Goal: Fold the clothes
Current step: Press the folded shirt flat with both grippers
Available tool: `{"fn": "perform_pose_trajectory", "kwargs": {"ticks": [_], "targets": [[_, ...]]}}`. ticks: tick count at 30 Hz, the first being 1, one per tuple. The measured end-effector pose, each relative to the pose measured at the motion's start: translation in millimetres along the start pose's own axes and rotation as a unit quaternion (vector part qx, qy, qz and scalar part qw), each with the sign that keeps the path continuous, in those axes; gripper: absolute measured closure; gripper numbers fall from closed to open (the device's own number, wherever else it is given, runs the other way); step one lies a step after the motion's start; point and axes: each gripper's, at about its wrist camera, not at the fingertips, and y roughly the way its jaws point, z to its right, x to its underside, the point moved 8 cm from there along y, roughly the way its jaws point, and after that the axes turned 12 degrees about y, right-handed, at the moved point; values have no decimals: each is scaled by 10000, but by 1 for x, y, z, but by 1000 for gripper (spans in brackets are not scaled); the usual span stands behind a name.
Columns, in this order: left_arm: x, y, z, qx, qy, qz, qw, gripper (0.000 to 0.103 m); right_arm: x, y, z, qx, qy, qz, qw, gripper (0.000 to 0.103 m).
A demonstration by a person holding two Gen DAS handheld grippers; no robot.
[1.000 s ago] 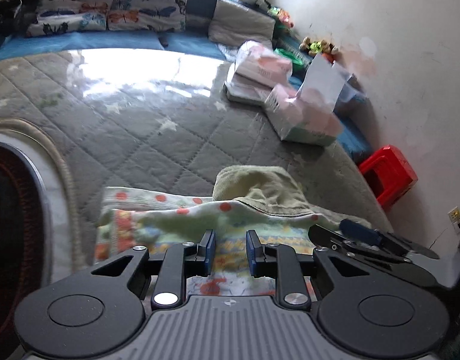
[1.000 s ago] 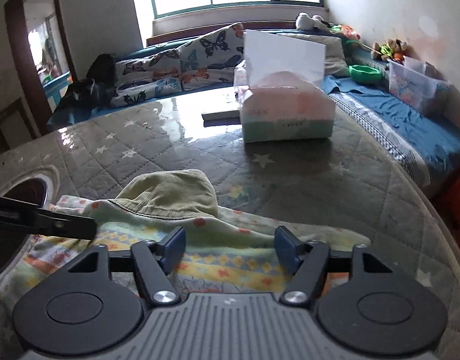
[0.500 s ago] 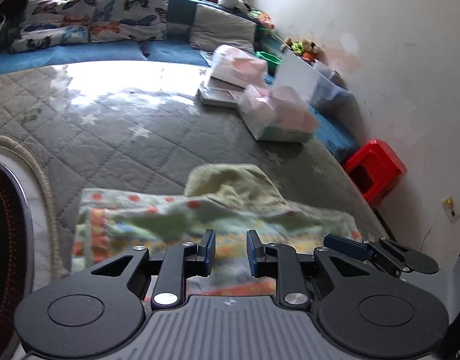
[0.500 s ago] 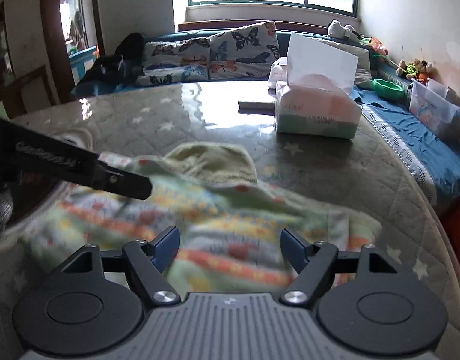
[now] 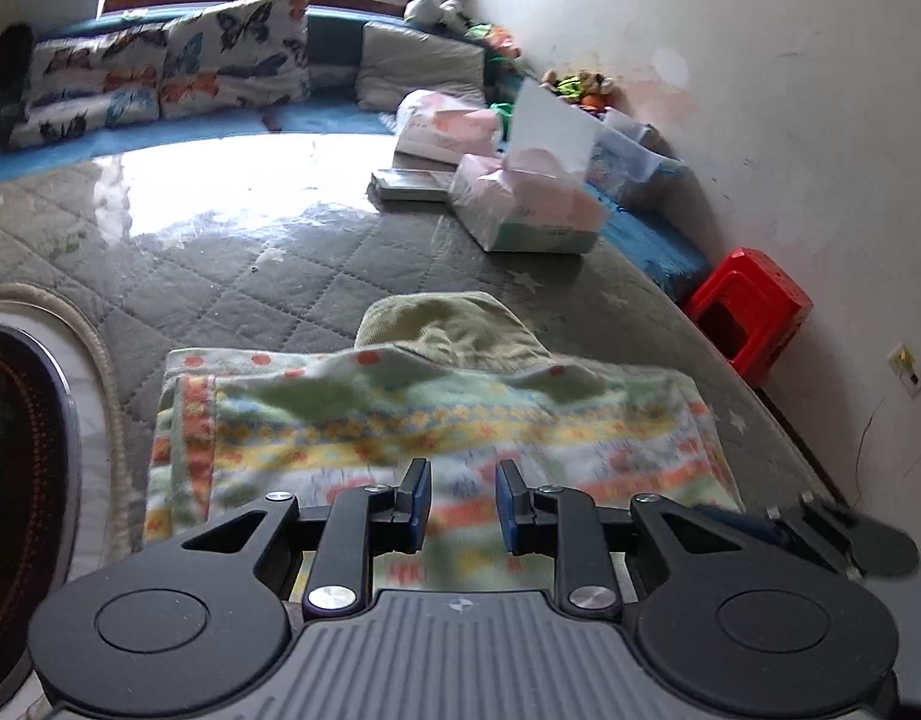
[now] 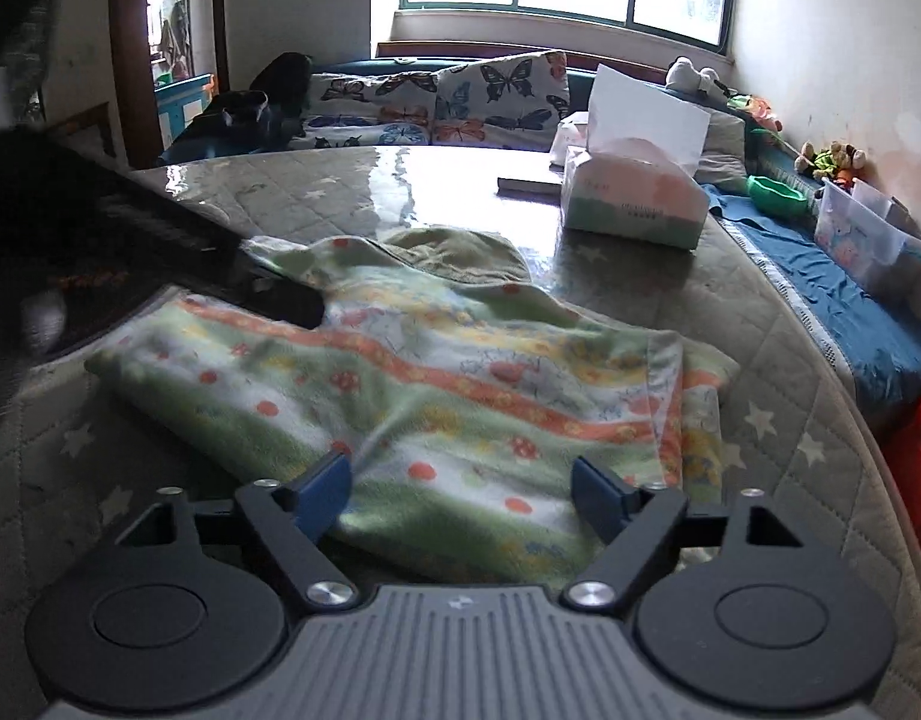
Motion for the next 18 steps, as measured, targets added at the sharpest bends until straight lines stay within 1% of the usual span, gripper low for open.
{"fn": "perform_pose_trajectory", "kwargs": {"ticks": [1,3,5,6,7,10,14,18], "targets": [[5,-4,2,0,47,7,10000,77,2,0,1,-1,21,6,10000,15],[16,-12,4,-23,119,16,9999,77,4,-2,3,-60,121,2,9999,9],[26,-19,5,-77,167,23,9998,77,6,-4,5,-114,204,1,9997,6],[30,-21,4,-107,166,28,9998,77,9,-4,5,-117,186,13,9998,2],[34,-23,3,-138,160,34,9998,77,10,-4,5,-101,176,37,9998,1],[42,-31,-2,-238,95,141,9996,77,15,-3,3,-35,135,113,9998,0],[47,-38,-10,-321,-41,212,9993,72,16,-3,1,20,118,102,9999,0],[54,-41,-19,-426,-148,219,9987,72,17,-2,2,-29,146,139,9998,0]]}}
